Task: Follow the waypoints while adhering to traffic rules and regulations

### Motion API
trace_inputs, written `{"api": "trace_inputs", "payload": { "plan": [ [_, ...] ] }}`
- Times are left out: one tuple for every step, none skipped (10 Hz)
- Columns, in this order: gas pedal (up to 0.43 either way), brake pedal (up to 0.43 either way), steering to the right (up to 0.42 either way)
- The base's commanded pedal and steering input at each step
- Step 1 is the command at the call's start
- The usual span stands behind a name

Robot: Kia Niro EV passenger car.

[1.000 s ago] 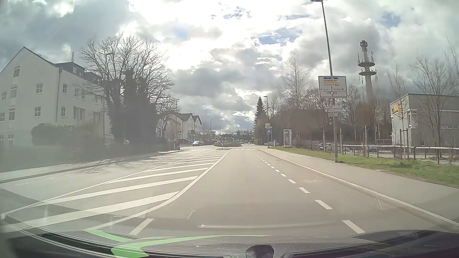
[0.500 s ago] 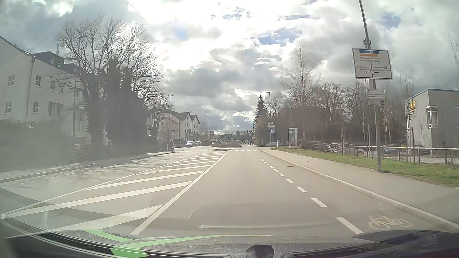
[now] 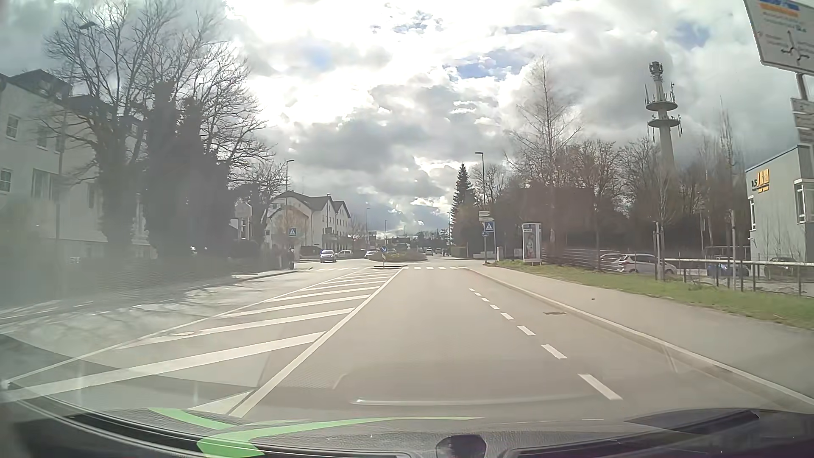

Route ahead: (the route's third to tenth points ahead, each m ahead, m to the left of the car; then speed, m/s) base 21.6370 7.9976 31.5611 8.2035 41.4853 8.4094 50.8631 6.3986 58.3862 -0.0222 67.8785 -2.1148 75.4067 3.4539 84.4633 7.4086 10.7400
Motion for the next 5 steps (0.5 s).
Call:
{"api": "trace_inputs", "payload": {
  "plan": [
    [0.0,0.0,0.004],
    [0.0,0.0,0.005],
    [0.0,0.0,0.005],
    [0.0,0.0,0.005],
    [0.0,0.0,0.005]
  ]
}}
